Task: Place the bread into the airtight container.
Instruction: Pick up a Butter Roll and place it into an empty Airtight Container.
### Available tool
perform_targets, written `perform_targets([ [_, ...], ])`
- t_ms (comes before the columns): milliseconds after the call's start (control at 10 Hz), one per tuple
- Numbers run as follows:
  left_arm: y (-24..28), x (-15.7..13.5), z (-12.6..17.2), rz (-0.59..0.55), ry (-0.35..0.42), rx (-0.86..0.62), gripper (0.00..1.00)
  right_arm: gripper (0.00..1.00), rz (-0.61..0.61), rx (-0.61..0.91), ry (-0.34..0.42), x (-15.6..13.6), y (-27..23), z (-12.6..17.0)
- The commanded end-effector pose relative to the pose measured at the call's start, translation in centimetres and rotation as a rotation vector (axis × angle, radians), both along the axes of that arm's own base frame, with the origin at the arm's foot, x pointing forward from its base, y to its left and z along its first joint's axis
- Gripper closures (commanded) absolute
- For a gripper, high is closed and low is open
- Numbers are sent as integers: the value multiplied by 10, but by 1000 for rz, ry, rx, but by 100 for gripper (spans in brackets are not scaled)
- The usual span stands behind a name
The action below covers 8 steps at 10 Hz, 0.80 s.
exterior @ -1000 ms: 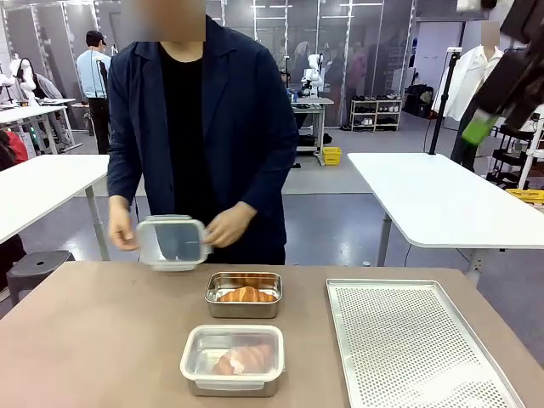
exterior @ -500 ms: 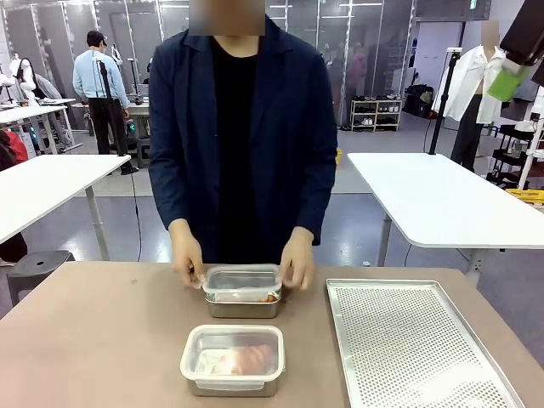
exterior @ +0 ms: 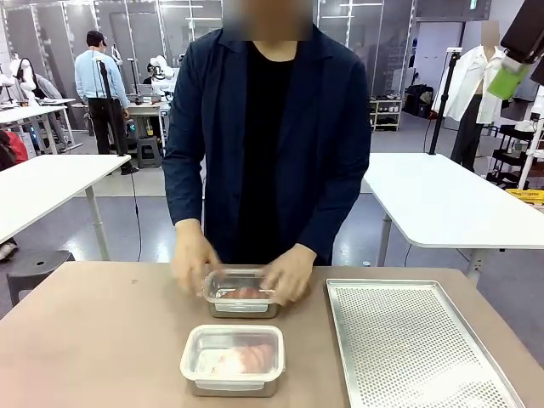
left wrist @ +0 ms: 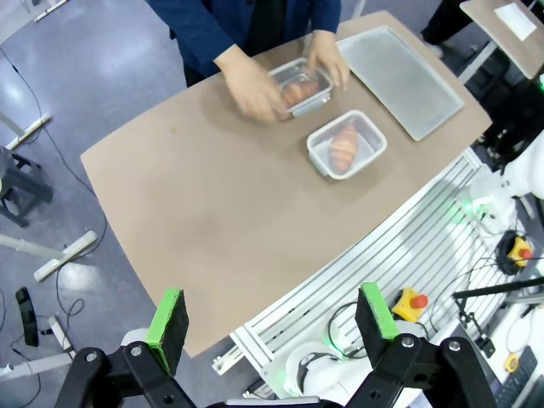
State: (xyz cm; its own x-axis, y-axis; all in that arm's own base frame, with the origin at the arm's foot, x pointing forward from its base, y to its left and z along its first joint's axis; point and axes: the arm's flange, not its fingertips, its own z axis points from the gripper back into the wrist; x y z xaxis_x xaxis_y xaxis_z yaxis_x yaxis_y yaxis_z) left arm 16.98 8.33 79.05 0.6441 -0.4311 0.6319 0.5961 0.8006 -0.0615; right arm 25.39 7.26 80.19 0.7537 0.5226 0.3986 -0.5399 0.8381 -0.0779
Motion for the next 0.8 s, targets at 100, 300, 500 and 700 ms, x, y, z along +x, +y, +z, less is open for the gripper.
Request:
perform_targets([
  [100,-1,0,4,-3,-2,-3,0,0,12,5,-11,1,-2,1],
  [300,-1,0,4,-3,-2,-3,0,0,12,5,-11,1,-2,1],
  [500,-1,0,4,-3,-2,-3,0,0,12,5,-11,1,-2,1],
  [700,-1,0,4,-3,-2,-3,0,0,12,5,-11,1,-2,1],
])
